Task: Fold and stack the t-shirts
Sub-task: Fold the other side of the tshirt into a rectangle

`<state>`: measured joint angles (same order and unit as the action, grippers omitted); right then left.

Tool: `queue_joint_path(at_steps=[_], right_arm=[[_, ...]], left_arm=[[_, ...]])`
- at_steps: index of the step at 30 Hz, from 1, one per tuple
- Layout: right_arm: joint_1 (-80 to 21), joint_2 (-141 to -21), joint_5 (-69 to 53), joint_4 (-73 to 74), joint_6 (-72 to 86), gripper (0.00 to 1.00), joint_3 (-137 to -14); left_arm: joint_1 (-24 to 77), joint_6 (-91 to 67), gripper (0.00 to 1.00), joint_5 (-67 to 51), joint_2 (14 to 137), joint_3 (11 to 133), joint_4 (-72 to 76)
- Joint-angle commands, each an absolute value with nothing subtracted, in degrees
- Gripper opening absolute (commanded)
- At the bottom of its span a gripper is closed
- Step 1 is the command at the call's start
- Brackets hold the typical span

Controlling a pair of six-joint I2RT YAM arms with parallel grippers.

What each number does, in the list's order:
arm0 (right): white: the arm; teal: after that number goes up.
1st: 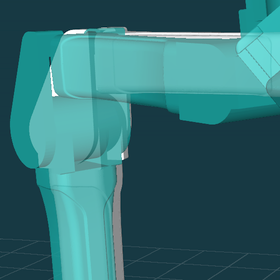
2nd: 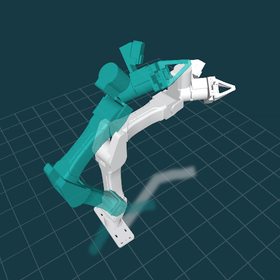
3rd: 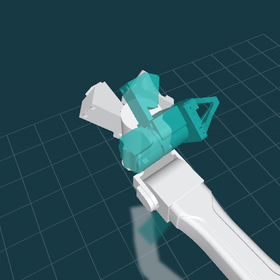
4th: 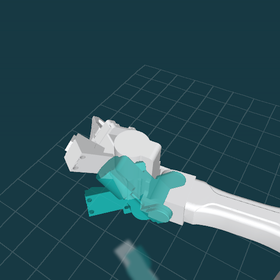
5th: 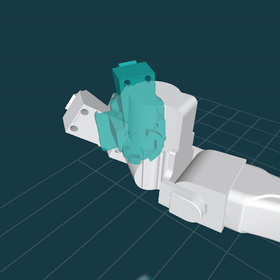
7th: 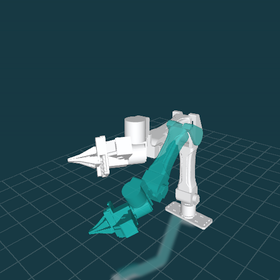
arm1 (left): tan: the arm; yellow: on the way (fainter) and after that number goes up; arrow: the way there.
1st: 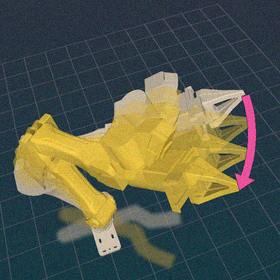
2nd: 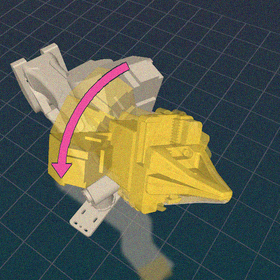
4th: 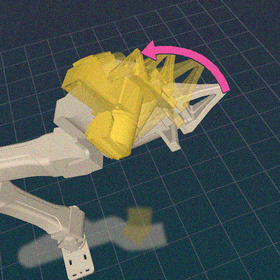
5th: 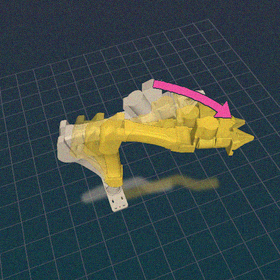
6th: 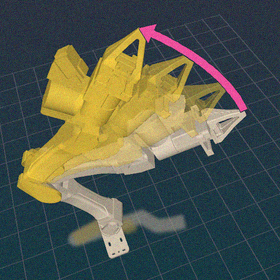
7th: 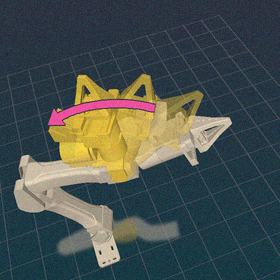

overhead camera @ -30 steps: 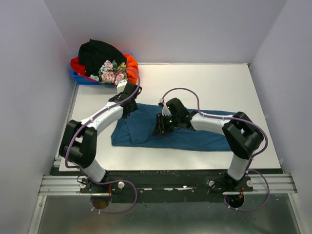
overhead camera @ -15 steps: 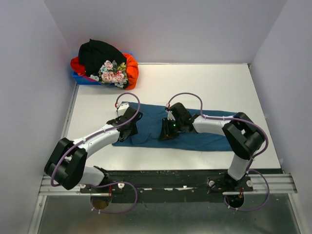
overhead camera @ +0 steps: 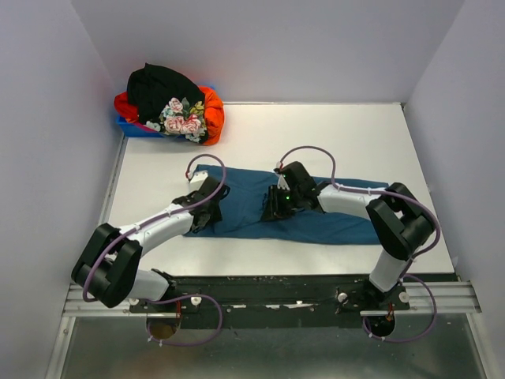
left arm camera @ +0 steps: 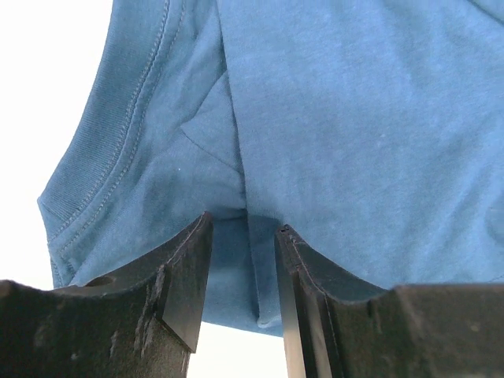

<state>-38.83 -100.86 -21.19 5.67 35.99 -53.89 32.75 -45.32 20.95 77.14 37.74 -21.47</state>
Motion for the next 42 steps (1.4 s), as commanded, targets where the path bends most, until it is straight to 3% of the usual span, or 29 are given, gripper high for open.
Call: queue_joint_path(at_steps=[1, 14, 16, 21, 29, 33, 34, 35, 36, 40, 42], right_arm=[[-38.1, -97.8, -19.8, 6.2, 35.5, 0.40, -52.6], [-38.0, -102.9, -23.5, 3.7, 36.1, 0.38, -53.9], [-38.0, -103.3, -24.3, 3.1, 36.2, 0.34, -53.8], [-37.9, -101.6, -24.5, 3.6, 36.2, 0.10, -53.4], [-37.9, -97.8, -23.0, 8.9, 35.4, 0.04, -53.7], [-37.9, -96.9, -24.0, 9.1, 35.2, 0.18, -52.7], [-37.8, -97.0, -24.3, 9.2, 34.9, 0.27, -52.5], [-37.9, -97.0, -24.5, 9.2, 34.9, 0.43, -52.3], [-37.8, -96.8, -24.6, 9.2, 34.7, 0.51, -52.0], [-37.4, -93.1, -21.9, 10.0, 33.9, 0.52, -50.6], [-37.2, -89.9, -19.0, 11.9, 32.8, 0.46, -50.4]], left_arm=[[33.0, -44.1, 0.52, 23.6, 75.3, 41.0, -24.7], [33.0, -43.4, 0.51, 22.9, 75.5, 43.3, -25.8], [33.0, -43.2, 0.52, 22.9, 75.8, 43.7, -25.8], [33.0, -42.6, 0.51, 23.1, 77.0, 44.8, -25.9], [33.0, -42.2, 0.51, 23.9, 77.4, 45.9, -27.0], [33.0, -41.9, 0.51, 24.3, 76.6, 46.3, -28.2], [33.0, -41.8, 0.51, 24.5, 76.4, 46.2, -28.3], [33.0, -41.8, 0.52, 24.8, 76.2, 46.3, -28.4], [33.0, -41.8, 0.52, 25.0, 76.1, 46.3, -28.6], [33.0, -42.9, 0.50, 26.8, 75.1, 46.0, -28.9], [32.9, -44.4, 0.45, 28.2, 74.1, 45.4, -28.7]])
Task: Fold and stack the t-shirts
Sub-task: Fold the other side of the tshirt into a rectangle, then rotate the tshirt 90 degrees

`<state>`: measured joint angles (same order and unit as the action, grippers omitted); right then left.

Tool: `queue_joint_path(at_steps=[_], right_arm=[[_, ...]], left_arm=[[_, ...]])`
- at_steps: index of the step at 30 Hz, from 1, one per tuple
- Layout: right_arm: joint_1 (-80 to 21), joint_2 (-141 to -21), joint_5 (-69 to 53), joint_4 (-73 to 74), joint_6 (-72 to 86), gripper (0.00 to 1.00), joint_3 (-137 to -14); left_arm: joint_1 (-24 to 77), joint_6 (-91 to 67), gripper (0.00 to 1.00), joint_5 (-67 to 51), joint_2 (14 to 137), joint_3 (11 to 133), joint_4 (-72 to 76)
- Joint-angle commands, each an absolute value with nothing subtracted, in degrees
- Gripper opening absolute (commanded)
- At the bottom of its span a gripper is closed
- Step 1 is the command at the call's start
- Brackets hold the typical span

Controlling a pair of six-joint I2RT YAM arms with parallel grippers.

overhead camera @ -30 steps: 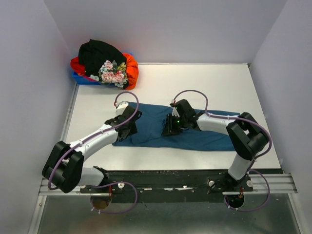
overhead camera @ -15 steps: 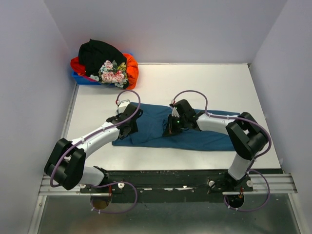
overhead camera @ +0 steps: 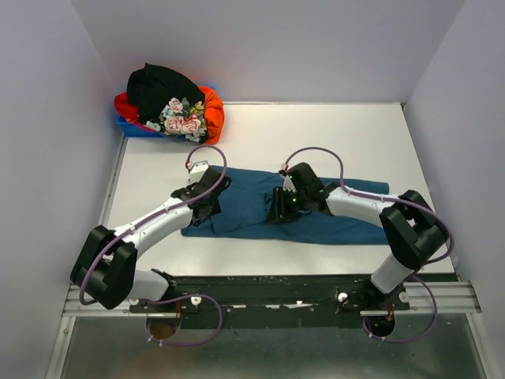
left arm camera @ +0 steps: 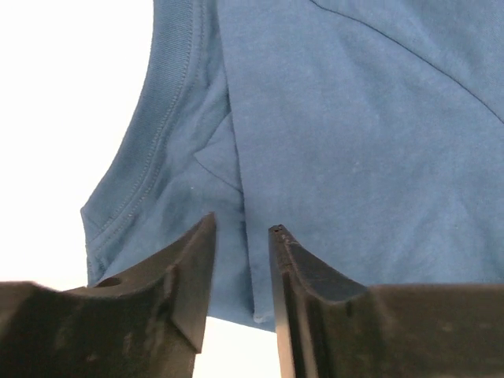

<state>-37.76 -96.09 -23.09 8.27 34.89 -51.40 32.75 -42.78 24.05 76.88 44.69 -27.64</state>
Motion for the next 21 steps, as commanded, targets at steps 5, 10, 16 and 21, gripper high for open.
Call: queue_joint_path(at_steps=[5, 10, 16, 21], right_arm=[[-37.1, -80.6, -4.3, 19.8, 30.6, 0.09, -49.6], [-37.1, -70.6, 6.1, 24.7, 30.9, 0.01, -44.8], [-36.8, -63.1, 17.9, 34.1, 41.0, 0.01, -40.7], [-36.7, -60.5, 17.8, 37.2, 44.5, 0.01, -37.6]], left_arm=[[32.6, -48.6, 0.03, 31.8, 70.8, 43.5, -27.8], [32.3, -50.4, 0.00, 31.4, 68.7, 41.7, -24.3], [32.3, -56.6, 0.00, 31.5, 74.5, 45.3, -26.8], [32.0, -59.3, 0.00, 33.0, 80.2, 48.9, -27.7]])
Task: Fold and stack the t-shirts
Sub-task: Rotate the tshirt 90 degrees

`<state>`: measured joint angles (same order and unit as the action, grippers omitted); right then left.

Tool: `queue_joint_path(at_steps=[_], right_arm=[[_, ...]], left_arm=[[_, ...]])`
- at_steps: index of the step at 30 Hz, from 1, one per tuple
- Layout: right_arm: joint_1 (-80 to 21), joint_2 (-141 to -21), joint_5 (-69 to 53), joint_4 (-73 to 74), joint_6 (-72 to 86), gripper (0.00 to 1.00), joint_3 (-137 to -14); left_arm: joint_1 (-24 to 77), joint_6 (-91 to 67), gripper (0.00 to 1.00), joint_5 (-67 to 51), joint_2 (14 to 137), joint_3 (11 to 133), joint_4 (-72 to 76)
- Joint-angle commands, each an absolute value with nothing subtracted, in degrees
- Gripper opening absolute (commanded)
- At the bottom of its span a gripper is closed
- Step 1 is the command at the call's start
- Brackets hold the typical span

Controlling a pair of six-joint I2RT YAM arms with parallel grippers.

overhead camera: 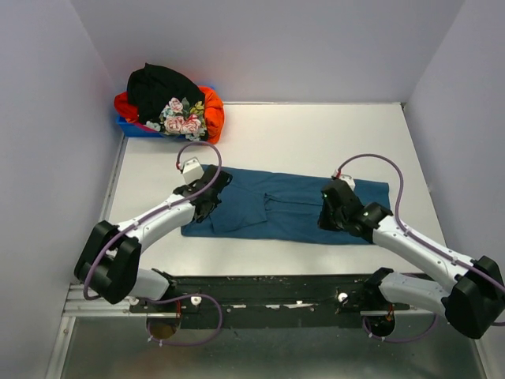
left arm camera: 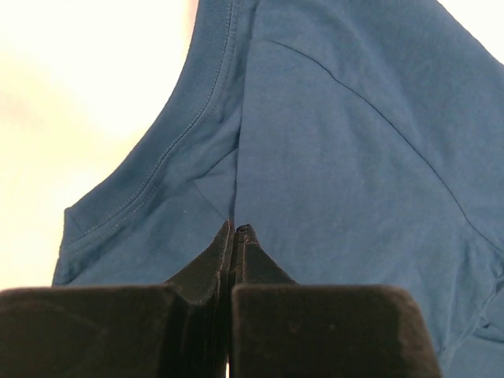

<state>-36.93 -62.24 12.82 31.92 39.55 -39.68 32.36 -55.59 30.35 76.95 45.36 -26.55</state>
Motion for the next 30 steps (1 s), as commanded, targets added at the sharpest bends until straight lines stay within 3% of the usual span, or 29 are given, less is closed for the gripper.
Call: queue_joint_path(at_steps=[1, 12, 24, 30], right_arm=[[-36.7, -60.2, 18.5, 37.7, 45.5, 0.01, -36.8], [-36.6, -64.5, 26.1, 40.3, 54.6, 0.01, -35.0], [-36.6, -79.4, 20.5, 39.0, 57.0, 0.01, -39.6], [-37.1, -79.5, 16.4, 37.2, 57.4, 0.01, -38.3]], left_arm=[[31.9, -59.1, 0.00, 32.4, 81.6, 49.5, -27.3], [27.8, -61.6, 0.00, 26.5, 94.6, 55.5, -26.6], [26.5, -61.4, 0.00, 25.1, 104.2, 63.4, -29.4], [26.4, -61.2, 0.00, 23.8, 110.0, 67.8, -30.2]])
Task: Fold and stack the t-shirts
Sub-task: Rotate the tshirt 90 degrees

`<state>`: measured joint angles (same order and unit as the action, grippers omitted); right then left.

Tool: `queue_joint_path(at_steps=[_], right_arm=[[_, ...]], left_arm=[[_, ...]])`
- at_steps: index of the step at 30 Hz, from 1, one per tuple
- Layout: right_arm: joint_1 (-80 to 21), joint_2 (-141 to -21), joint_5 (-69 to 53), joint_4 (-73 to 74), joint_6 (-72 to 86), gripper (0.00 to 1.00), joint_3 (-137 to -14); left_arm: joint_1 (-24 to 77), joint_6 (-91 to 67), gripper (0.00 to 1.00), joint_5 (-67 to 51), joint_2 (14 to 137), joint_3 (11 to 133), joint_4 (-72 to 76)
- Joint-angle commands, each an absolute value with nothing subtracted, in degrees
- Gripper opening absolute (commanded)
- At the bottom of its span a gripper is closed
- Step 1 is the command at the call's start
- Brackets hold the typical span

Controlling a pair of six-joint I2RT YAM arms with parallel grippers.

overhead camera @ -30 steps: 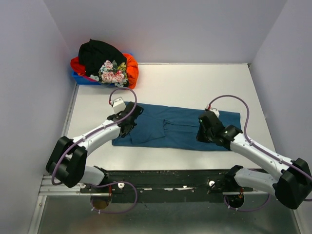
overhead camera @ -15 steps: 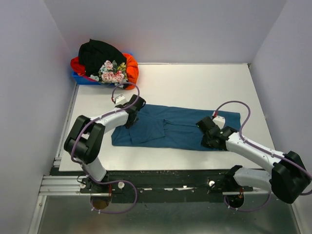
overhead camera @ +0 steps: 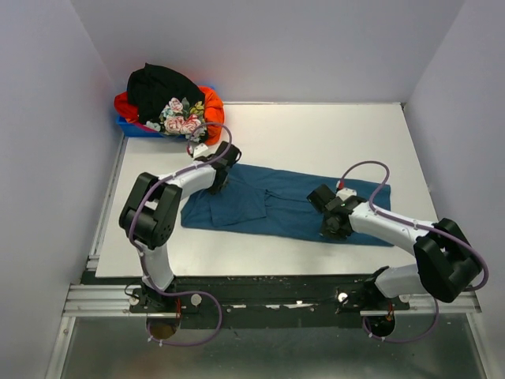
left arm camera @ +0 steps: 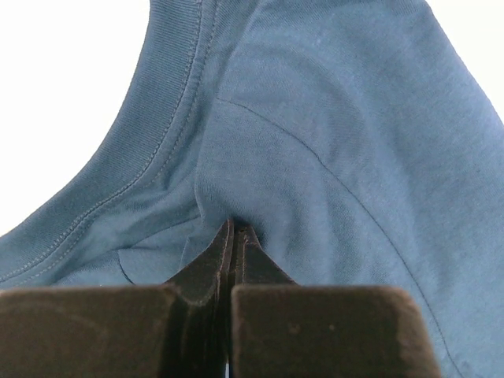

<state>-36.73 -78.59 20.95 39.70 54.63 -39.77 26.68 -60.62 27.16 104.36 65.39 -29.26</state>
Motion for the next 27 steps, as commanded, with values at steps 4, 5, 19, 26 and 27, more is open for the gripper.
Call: queue_joint_path(at_steps=[4, 5, 19, 26, 27], right_arm=[[-41.3, -79.3, 16.8, 38.4, 58.5, 0.01, -39.8], [-42.5, -80.2, 17.0, 38.9, 59.1, 0.01, -40.7], [-64.8, -99.8, 9.9, 33.0, 62.7, 0.01, -62.4], [-65.1, -92.7, 15.1, 30.3, 55.6, 0.01, -63.9], [-65.0, -90.8, 16.9, 31.5, 54.8, 0.01, -63.7]], left_arm=[[26.5, -59.9, 0.00, 22.0, 114.7, 72.7, -30.4], [26.6, -59.3, 0.00, 21.9, 116.1, 74.4, -30.8], [31.0, -47.9, 0.00, 13.4, 146.8, 123.8, -44.5], [31.2, -44.0, 0.00, 8.5, 151.2, 131.8, -39.0], [31.2, -44.1, 0.00, 8.1, 151.8, 132.8, -38.5]])
